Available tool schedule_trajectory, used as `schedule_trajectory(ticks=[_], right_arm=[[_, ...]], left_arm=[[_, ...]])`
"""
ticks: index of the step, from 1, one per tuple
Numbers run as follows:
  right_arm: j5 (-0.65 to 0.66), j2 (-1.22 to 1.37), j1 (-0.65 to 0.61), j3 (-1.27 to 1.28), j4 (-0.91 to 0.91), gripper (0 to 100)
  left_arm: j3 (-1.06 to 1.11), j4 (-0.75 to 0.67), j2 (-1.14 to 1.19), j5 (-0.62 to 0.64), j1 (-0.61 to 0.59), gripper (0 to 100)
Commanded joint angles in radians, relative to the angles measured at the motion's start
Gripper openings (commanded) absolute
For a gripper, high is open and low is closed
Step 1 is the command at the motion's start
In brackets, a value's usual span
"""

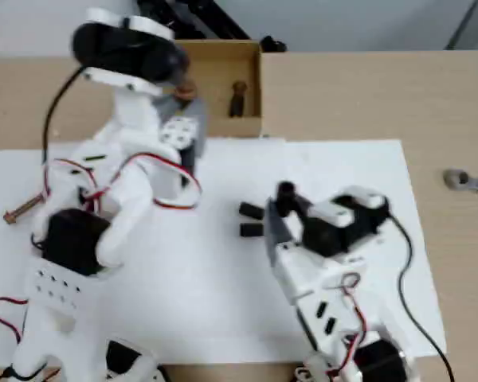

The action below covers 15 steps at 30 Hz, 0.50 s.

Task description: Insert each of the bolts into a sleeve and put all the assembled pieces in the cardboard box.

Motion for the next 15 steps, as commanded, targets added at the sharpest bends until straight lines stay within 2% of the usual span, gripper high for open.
schedule_trajectory(ticks=[1, 7, 15], right_arm=[[0.048, 0.012, -0.054, 0.034, -0.127, 0.4], [0.12, 0.012, -0.07, 0.089, -0.294, 0.4], [0.124, 0.012, -0.07, 0.118, -0.315, 0.4]], left_arm=[[-0.012, -0.063, -0.031, -0.006, 0.077, 0], [-0.013, -0.068, -0.032, -0.012, 0.12, 0], [-0.013, -0.117, -0.117, -0.005, 0.173, 0]])
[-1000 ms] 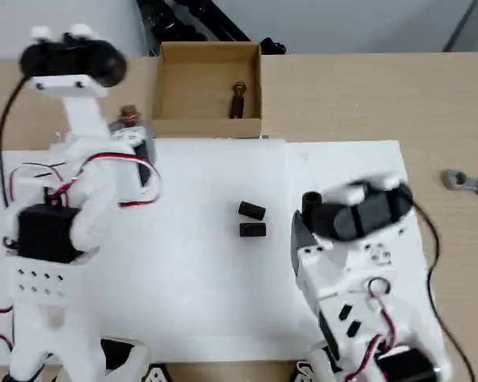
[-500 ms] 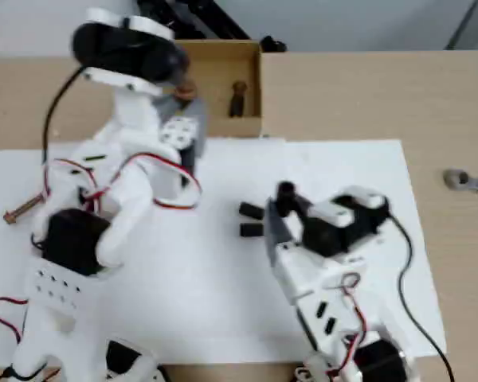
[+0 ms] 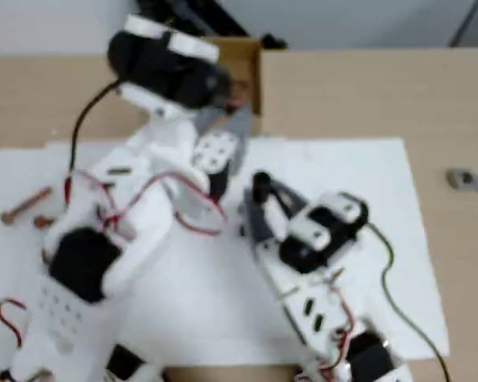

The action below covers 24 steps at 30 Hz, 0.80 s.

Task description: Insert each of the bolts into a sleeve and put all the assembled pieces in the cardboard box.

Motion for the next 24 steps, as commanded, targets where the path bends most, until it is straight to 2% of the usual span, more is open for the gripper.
schedule_trajectory(ticks=[1, 6, 11, 18, 24], right_arm=[[0.011, 0.005, -0.008, 0.009, -0.031, 0.4], [0.011, 0.005, -0.01, 0.025, -0.031, 0.4], [0.011, 0.005, -0.01, 0.025, -0.031, 0.4], [0.009, 0.005, -0.01, 0.02, -0.033, 0.4], [0.006, 0.005, -0.01, 0.02, -0.033, 0.4]], left_arm=[[-0.013, -0.044, -0.055, 0.002, 0.026, 0], [-0.008, -0.015, -0.061, 0.011, 0.044, 0], [-0.002, -0.015, -0.057, 0.101, 0.043, 0], [0.022, -0.02, -0.057, 0.15, 0.043, 0], [0.073, -0.044, -0.057, 0.158, 0.064, 0]])
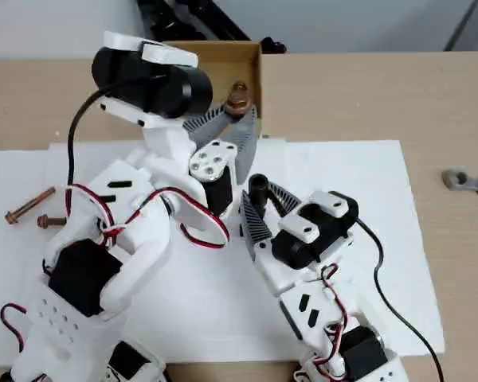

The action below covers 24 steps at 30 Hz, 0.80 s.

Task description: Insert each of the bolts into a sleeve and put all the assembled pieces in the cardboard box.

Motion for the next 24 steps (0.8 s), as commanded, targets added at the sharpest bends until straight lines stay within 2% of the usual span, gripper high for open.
schedule_trajectory(ticks=[1, 5, 20, 24], right_arm=[[0.003, 0.004, -0.01, -0.009, -0.03, 0.4], [0.003, 0.004, -0.01, -0.009, -0.03, 0.4], [0.003, 0.002, -0.01, -0.011, -0.03, 0.4], [0.003, 0.002, -0.01, -0.011, -0.03, 0.4]], left_arm=[[0.028, -0.041, -0.023, 0.006, 0.037, 0], [0.059, -0.069, -0.023, 0.002, 0.081, 0], [0.062, -0.068, -0.023, -0.002, 0.041, 0], [0.104, -0.109, -0.023, 0.0, 0.041, 0]])
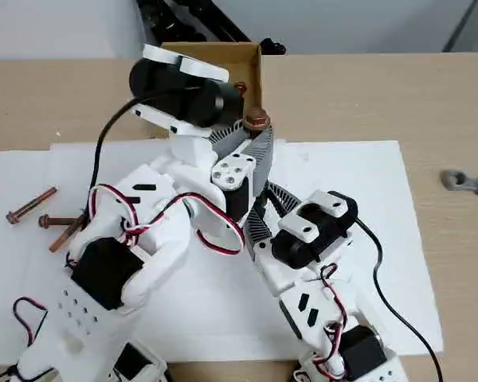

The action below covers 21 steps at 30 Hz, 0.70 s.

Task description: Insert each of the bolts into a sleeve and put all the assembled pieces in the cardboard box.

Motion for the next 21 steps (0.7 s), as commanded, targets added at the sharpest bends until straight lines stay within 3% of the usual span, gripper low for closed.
schedule_trajectory(ticks=[1, 21], right_arm=[[0.003, 0.002, -0.01, -0.011, -0.03, 0.4], [0.003, 0.002, -0.01, -0.012, -0.03, 0.4]], left_arm=[[0.024, -0.063, -0.023, 0.0, -0.006, 0], [0.068, -0.028, -0.032, -0.026, -0.003, 0]])
